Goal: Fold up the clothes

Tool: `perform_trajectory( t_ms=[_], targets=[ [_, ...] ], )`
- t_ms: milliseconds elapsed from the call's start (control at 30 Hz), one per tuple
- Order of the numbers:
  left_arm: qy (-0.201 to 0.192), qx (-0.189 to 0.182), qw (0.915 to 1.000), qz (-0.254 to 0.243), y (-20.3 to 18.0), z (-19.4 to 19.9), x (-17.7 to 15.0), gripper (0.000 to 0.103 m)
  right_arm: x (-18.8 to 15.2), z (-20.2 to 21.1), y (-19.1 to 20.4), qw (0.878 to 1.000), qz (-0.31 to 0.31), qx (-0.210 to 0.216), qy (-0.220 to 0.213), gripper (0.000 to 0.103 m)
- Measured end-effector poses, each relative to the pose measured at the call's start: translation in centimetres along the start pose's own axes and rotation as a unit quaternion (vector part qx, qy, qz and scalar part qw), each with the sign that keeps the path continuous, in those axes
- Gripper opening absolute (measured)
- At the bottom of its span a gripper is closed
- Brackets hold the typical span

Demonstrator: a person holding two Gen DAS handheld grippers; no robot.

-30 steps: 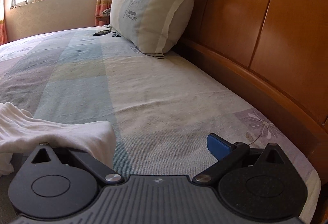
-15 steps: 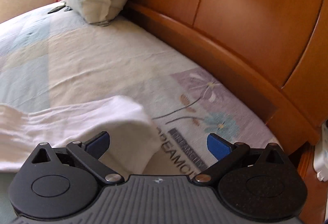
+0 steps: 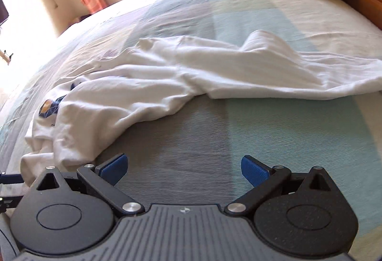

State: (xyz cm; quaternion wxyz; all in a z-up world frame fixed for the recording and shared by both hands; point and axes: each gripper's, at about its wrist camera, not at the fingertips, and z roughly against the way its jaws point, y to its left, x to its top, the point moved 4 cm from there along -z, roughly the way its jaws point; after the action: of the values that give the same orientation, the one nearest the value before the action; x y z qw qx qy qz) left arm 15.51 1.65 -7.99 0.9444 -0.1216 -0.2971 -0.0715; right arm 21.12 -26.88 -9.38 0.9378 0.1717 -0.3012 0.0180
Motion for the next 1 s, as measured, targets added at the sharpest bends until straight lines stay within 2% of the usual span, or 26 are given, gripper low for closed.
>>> perform_trajectory(
  t_ms=[100,200,333,433,567,667,767,867,1000],
  targets=[
    [-0.01,-0.006,0.9997,0.022,1.2,0.4,0.3,0.087,-1.2,-1.4,2.2,0.998,0.043,-0.046,-0.006,0.103],
    [-0.027,-0.009,0.999,0.034,2.1,0.5,1.0,0.087,-2.3,-1.9,3.6,0.991,0.099,-0.089,-0.017,0.103],
    [-0.042,-0.013,0.9985,0.031,2.3,-0.2,2.4,0.087,-2.7,-1.8,3.4,0.991,0.083,-0.101,-0.043,0.103],
    [-0.045,-0.012,0.9989,-0.002,1.3,-1.2,3.2,0.087,-2.9,-1.8,3.3,0.99,0.07,-0.111,-0.058,0.103],
    [-0.062,0.013,0.9972,-0.04,0.4,-2.9,4.5,0.087,-2.8,-2.0,3.4,0.988,0.054,-0.127,-0.069,0.103],
    [-0.077,0.055,0.9944,-0.046,1.0,-3.3,5.3,0.087,-2.7,-2.2,3.5,0.987,0.048,-0.135,-0.066,0.103],
    [-0.093,0.101,0.9893,-0.05,1.8,-3.4,6.0,0.087,-2.3,-1.8,3.9,0.988,0.04,-0.143,-0.032,0.103],
    [-0.105,0.142,0.9831,-0.049,2.9,-3.5,6.6,0.087,-2.4,-0.3,5.1,0.993,0.039,-0.11,-0.017,0.103],
    [-0.089,0.155,0.9839,0.0,5.7,-3.1,6.6,0.087,-2.7,2.6,7.4,0.997,0.047,-0.044,-0.048,0.103]
  ],
)
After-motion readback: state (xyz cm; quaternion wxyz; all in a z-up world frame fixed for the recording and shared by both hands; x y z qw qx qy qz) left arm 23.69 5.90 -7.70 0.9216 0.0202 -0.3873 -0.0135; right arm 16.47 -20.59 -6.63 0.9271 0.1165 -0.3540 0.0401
